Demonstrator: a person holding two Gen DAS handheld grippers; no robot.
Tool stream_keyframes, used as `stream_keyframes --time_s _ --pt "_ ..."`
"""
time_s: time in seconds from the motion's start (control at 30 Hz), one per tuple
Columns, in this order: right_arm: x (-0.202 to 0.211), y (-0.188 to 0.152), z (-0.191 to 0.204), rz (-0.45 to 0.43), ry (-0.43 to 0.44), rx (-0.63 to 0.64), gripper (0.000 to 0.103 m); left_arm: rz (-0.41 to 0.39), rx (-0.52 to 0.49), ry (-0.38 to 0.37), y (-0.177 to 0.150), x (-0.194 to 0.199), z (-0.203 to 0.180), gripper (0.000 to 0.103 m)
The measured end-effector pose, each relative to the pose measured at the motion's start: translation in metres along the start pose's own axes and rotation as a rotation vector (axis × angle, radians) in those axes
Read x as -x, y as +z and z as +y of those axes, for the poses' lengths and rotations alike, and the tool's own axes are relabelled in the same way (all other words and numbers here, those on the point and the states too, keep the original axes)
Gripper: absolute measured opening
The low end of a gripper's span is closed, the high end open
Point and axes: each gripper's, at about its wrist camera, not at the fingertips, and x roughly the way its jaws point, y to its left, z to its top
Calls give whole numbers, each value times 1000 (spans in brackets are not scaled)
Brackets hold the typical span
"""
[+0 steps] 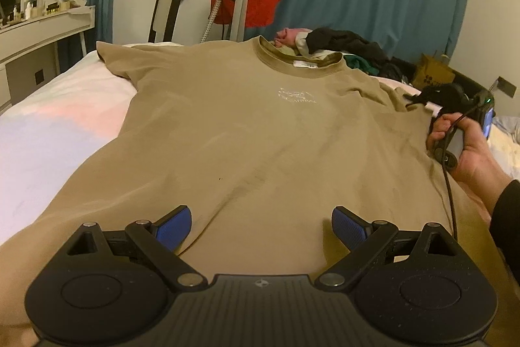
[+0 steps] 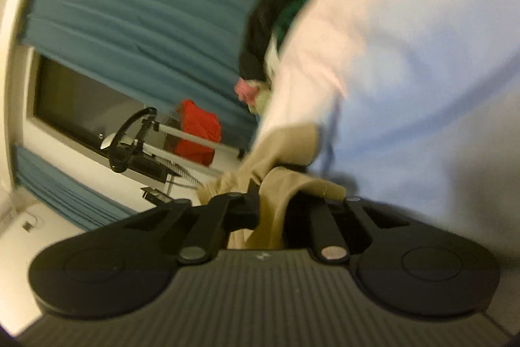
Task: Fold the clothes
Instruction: 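Grasp the side edge of the T-shirt with the right gripper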
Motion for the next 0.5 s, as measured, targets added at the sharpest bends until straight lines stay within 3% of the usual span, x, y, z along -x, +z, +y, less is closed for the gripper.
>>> stream_keyframes --time_s 0.17,0.33,0.5 --pt "30 32 5 -123 -13 52 9 4 -3 -1 0 -3 0 95" --pt "48 41 -15 -128 -67 86 9 6 -5 -5 0 -2 0 95" --pt "39 35 -29 -100 -35 -3 15 1 -6 -8 1 0 0 95"
